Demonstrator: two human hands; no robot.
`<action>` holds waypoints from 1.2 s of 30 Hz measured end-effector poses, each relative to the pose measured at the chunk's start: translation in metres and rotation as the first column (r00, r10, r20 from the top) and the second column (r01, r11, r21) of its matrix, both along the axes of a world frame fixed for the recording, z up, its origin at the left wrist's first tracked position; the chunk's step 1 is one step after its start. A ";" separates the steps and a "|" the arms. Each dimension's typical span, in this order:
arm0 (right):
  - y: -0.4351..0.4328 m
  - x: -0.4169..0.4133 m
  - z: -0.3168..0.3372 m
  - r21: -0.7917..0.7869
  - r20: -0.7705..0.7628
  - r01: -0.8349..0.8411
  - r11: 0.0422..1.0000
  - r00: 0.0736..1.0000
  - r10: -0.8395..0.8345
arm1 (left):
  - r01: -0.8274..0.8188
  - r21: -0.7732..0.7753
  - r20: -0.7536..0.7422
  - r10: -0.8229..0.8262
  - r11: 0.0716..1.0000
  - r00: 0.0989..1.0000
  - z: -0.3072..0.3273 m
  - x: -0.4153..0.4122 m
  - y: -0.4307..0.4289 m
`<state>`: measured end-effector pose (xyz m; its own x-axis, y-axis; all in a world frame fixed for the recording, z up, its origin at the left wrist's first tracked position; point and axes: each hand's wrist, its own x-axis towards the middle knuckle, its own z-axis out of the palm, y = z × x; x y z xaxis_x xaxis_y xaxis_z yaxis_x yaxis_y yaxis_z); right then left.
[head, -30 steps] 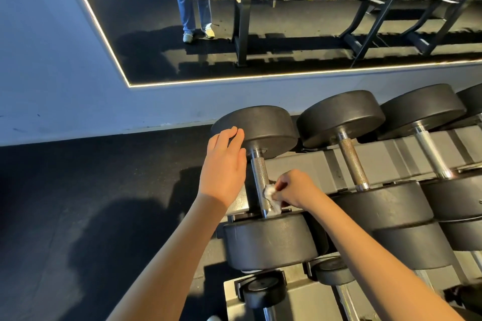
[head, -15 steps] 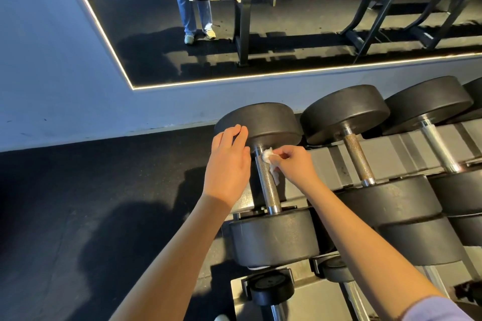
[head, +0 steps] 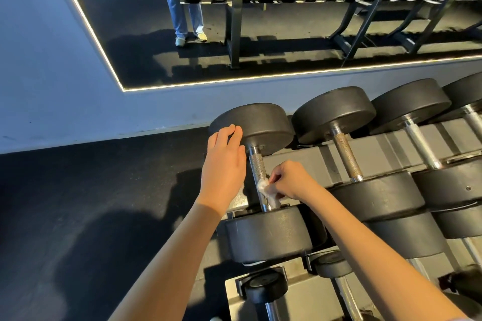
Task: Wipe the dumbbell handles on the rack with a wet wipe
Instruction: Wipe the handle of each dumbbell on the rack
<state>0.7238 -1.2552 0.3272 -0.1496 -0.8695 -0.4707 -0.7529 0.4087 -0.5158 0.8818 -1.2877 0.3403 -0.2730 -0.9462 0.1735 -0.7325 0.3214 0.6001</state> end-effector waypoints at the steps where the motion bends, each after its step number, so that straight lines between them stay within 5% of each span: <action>1: 0.002 0.000 0.002 0.019 -0.001 -0.024 1.000 1.000 0.024 | -0.001 -0.001 -0.001 0.001 1.000 1.000 -0.001 0.000 0.000; 5: 0.010 -0.004 0.001 0.061 0.059 -0.065 0.996 0.996 0.062 | -0.008 0.011 -0.002 0.008 1.000 1.000 -0.003 -0.003 0.003; 8: 0.020 -0.012 -0.006 -0.100 0.123 0.124 0.987 0.986 -0.112 | -0.025 0.040 -0.007 0.025 0.999 1.000 -0.006 -0.010 0.010; 14: 0.063 -0.049 0.005 -0.435 0.329 0.562 0.703 0.827 -0.457 | -0.018 0.085 -0.205 0.035 0.996 0.978 -0.012 -0.036 0.052; 18: 0.074 -0.084 0.014 -0.487 0.304 0.588 0.646 0.808 -0.505 | 0.181 -0.020 0.011 -0.181 0.983 0.983 -0.016 -0.075 0.084; 21: 0.072 -0.113 0.022 -0.519 0.215 0.506 0.689 0.857 -0.467 | 0.234 -0.087 0.157 -0.219 0.968 0.963 -0.014 -0.107 0.093; 27: 0.053 -0.171 0.030 -0.526 0.031 0.315 0.790 0.935 -0.352 | 0.225 0.021 0.348 -0.219 0.974 0.911 -0.009 -0.144 0.086; 36: 0.000 -0.213 0.005 -0.200 -0.141 0.120 0.972 0.979 -0.150 | 0.099 -0.071 0.312 -0.073 0.993 0.947 -0.023 -0.151 0.087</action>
<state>0.5111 -1.2548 0.3321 -0.3297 -0.9071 -0.2616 -0.7737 0.4184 -0.4758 0.7309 -1.2004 0.3172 -0.4056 -0.9023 0.1460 -0.8448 0.4311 0.3169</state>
